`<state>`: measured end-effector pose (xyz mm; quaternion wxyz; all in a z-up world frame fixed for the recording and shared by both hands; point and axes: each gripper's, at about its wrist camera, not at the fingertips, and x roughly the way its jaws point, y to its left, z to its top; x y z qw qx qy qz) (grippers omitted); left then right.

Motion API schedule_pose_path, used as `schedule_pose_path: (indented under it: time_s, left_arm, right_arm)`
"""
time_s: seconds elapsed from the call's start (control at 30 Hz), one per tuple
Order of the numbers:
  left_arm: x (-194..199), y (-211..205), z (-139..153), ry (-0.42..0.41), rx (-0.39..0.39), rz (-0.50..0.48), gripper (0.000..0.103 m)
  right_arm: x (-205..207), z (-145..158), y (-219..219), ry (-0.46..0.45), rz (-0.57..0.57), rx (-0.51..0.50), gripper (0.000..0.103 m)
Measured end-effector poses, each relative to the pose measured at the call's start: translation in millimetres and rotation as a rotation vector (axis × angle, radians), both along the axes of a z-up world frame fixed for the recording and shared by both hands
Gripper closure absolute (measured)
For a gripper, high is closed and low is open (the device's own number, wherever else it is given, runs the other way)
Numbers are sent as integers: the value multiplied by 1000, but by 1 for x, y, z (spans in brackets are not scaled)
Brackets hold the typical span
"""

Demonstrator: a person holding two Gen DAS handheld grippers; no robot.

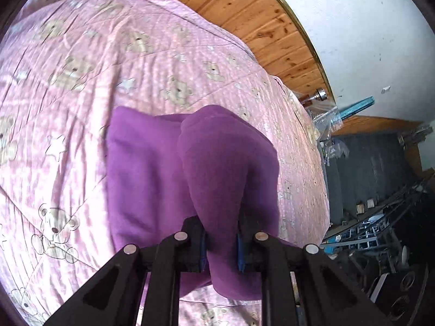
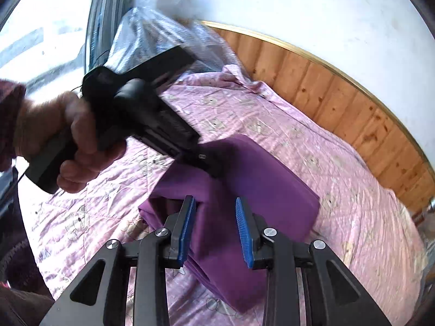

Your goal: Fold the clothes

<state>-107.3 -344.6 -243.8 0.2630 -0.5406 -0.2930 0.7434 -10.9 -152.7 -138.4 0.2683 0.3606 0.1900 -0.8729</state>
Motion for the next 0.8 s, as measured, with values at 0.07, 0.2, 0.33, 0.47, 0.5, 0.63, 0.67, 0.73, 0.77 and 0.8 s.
schedule_pose_path:
  time_s: [0.07, 0.2, 0.33, 0.47, 0.5, 0.63, 0.67, 0.73, 0.77, 0.8]
  left_arm:
    - [4, -17, -15, 4, 57, 30, 87]
    - [9, -28, -30, 28, 134, 35, 86]
    - [10, -36, -53, -20, 46, 14, 82]
    - [5, -45, -58, -53, 71, 16, 79]
    - [4, -46, -54, -58, 68, 17, 79]
    - [16, -52, -10, 10, 11, 14, 78]
    - [20, -53, 3, 45, -1, 19, 78]
    - [28, -48, 25, 114, 29, 11, 78]
    - [30, -42, 31, 135, 54, -12, 78]
    - [31, -32, 33, 146, 72, -48, 78]
  right_arm:
    - [-22, -3, 25, -54, -110, -36, 72]
    - [-88, -32, 39, -186, -237, -18, 72]
    - [-129, -92, 33, -437, -235, -62, 73]
    - [-133, -82, 32, -473, -209, -79, 73]
    - [-129, -74, 32, -457, -218, -64, 73]
    - [-90, -24, 33, -323, -208, -82, 72]
    - [-80, -19, 26, -322, -187, -93, 72]
    - [-59, -24, 7, -339, -133, -91, 72]
    - [-50, -32, -4, -350, -112, -70, 72]
    - [-42, -46, -15, -366, -96, -35, 72]
